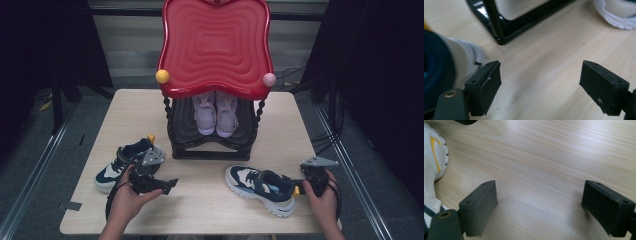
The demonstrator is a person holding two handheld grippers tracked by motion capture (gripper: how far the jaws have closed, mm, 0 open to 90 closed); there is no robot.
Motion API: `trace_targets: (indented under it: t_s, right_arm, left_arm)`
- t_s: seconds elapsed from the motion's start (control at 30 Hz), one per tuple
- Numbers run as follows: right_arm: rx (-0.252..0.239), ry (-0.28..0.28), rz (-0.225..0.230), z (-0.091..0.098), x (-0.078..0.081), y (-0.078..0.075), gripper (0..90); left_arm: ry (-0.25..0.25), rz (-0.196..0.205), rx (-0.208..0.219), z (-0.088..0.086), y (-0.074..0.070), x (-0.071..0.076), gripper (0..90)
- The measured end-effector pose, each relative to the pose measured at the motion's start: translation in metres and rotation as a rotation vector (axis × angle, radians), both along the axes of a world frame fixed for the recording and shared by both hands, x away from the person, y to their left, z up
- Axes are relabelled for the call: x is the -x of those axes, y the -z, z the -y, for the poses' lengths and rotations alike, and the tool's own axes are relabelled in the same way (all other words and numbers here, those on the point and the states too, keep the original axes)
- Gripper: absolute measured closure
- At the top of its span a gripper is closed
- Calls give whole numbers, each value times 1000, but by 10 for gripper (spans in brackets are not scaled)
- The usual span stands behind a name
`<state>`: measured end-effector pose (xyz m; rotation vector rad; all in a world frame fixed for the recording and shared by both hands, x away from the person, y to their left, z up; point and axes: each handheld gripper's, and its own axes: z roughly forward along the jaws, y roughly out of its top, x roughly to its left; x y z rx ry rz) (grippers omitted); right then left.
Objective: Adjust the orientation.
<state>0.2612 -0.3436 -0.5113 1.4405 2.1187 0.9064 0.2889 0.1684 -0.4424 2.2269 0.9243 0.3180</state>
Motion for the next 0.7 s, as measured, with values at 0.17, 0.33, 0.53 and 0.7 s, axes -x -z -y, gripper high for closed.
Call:
trace_targets:
  t_s: [0.17,0.33,0.53,0.7]
  right_arm:
    - [0,0,0,0,0,0,121]
    - [0,0,0,0,0,0,121]
    - [0,0,0,0,0,0,121]
    - [0,0,0,0,0,0,121]
  left_arm:
    - [-65,40,22,-9,-9,-7,172]
    - [-133,63,23,-13,-17,-17,174]
    - [-183,74,11,-13,-13,-33,274]
    - [-199,71,-40,-10,-19,-43,353]
